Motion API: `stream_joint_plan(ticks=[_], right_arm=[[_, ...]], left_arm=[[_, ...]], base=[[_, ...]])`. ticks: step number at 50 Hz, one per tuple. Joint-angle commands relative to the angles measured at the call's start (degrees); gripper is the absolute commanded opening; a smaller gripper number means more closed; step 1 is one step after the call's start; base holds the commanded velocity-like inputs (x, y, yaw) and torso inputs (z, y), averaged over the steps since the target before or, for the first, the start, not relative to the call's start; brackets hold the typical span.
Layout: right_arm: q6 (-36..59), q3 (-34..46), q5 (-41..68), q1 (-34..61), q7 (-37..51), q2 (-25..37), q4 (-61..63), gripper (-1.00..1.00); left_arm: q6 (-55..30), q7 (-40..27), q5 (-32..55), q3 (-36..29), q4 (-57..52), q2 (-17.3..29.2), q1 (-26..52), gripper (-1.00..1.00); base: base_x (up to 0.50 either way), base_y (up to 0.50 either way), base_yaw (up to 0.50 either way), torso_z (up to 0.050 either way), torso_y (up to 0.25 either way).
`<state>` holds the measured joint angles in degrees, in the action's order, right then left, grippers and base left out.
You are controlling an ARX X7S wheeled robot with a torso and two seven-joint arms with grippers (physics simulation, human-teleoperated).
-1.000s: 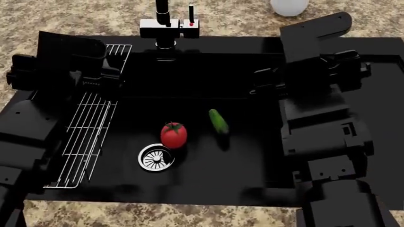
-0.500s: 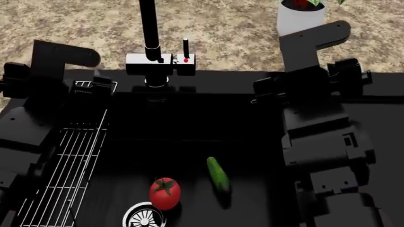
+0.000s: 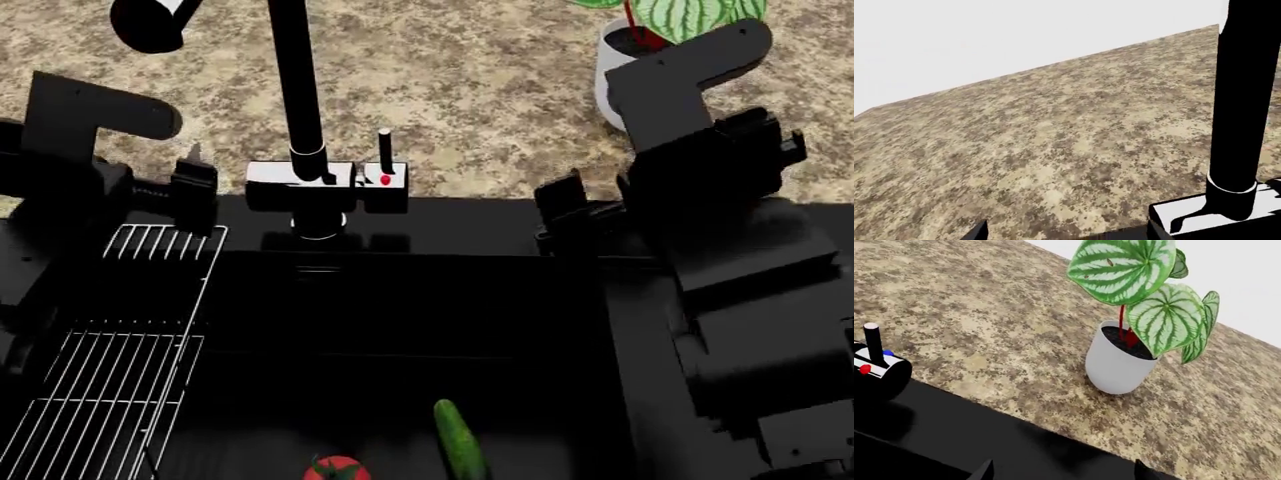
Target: Pick the vegetables from the sink and place them on the cutting board.
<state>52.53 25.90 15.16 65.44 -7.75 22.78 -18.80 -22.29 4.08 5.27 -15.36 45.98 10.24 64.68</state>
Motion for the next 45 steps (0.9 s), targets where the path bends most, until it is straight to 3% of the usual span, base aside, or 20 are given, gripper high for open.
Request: stream_joint_plan(ticks=[1,4,8,12,15,18,24,38,45], right_arm=[[18.37,13.05,7.69,4.08,-20.10,10.21,16.40,1.00],[22.97,22.04,8.58,8.91,-27.65,10.73,16.12,1.00],[27.50,28.11,11.13,13.71,-34.81,10.59,17.11,1.00],[33.02,31.98,13.11,19.85,-39.36,11.61,20.03,1.00],[37.28,34.31,16.40,24.44,-41.69,11.15,20.88,1.00],[37.38,37.45,25.67,27.03,-38.50,11.03,21.34,1.00],[36.97,41.56,37.74,32.41,-32.78,11.36,20.81,1.00],[33.50,43.32,35.89,36.22,-31.34,10.01,16.29,1.00],[33.12,43.00,36.15,36.83,-30.26,9.96,15.79,1.00]], left_arm=[[-22.25,21.14,5.15,-8.99,-26.66,10.21,-6.06,1.00],[-19.48,27.84,3.48,-14.65,-28.32,13.47,-4.45,1.00],[-21.64,43.66,2.93,-27.00,-34.97,18.23,-2.14,1.00],[-25.08,52.22,5.68,-29.15,-32.81,16.65,3.93,1.00],[-25.43,57.11,6.03,-32.26,-35.96,17.94,5.45,1.00],[-25.63,61.20,6.59,-35.74,-43.83,20.87,4.24,1.00],[-25.39,64.27,7.18,-38.15,-49.37,22.62,4.02,1.00],[-18.96,63.50,5.50,-39.30,-44.57,19.86,4.42,1.00],[-18.00,62.31,4.12,-40.56,-38.41,14.51,6.28,1.00]], base=[[0.03,0.00,0.00,0.000,0.000],[0.03,0.00,0.00,0.000,0.000],[0.03,0.00,0.00,0.000,0.000],[0.03,0.00,0.00,0.000,0.000],[0.03,0.00,0.00,0.000,0.000],[0.03,0.00,0.00,0.000,0.000],[0.03,0.00,0.00,0.000,-0.247],[0.03,0.00,0.00,0.000,-0.250],[0.03,0.00,0.00,0.000,-0.033]])
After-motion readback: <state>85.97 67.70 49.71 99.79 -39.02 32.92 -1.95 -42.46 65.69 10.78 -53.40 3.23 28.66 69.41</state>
